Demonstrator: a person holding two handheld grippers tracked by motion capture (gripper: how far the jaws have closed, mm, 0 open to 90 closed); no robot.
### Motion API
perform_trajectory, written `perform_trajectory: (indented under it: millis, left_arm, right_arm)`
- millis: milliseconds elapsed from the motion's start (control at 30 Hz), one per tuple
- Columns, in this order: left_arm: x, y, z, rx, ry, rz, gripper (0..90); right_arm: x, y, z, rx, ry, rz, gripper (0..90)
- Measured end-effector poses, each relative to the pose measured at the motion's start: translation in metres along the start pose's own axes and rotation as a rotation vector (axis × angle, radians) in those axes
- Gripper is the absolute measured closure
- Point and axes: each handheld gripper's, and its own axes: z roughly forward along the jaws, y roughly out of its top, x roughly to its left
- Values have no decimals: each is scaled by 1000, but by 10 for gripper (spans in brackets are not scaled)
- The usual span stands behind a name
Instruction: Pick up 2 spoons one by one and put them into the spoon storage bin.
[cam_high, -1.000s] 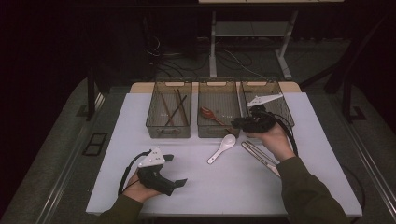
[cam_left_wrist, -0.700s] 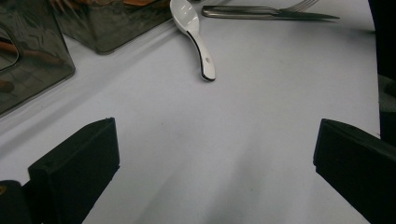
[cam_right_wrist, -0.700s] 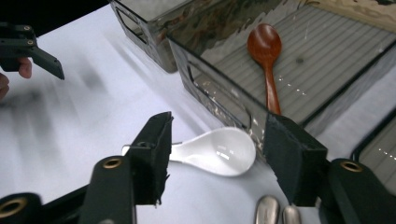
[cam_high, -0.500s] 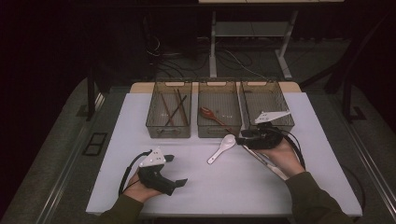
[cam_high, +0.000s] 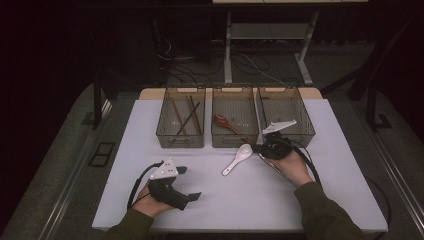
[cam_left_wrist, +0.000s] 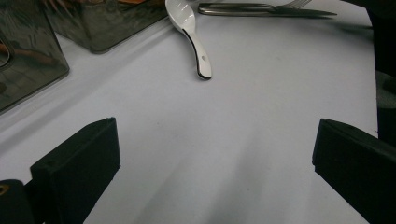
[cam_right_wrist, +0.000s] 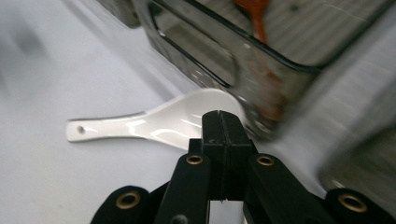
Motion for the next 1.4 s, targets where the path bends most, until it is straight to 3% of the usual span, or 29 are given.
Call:
perform_trajectory:
  millis: [467,733,933,1067,1400]
  left_arm:
    - [0,0,-2,-6,-4,5,2]
    - [-1,0,0,-3,-4,2,2]
    - [-1,1,0,-3,-1,4,2]
    - [-1,0,0,-2,-4,3,2]
    - [-1,0,0,-4,-6,2,2]
  right_arm:
    - [39,27,36,38,33,-119,895]
    - [47,9,22,104,88,-149,895]
    - [61,0,31,165,125,-177,896]
    - [62,3,36,134,150,-166,896]
    - [63,13,50,87,148,-156,896]
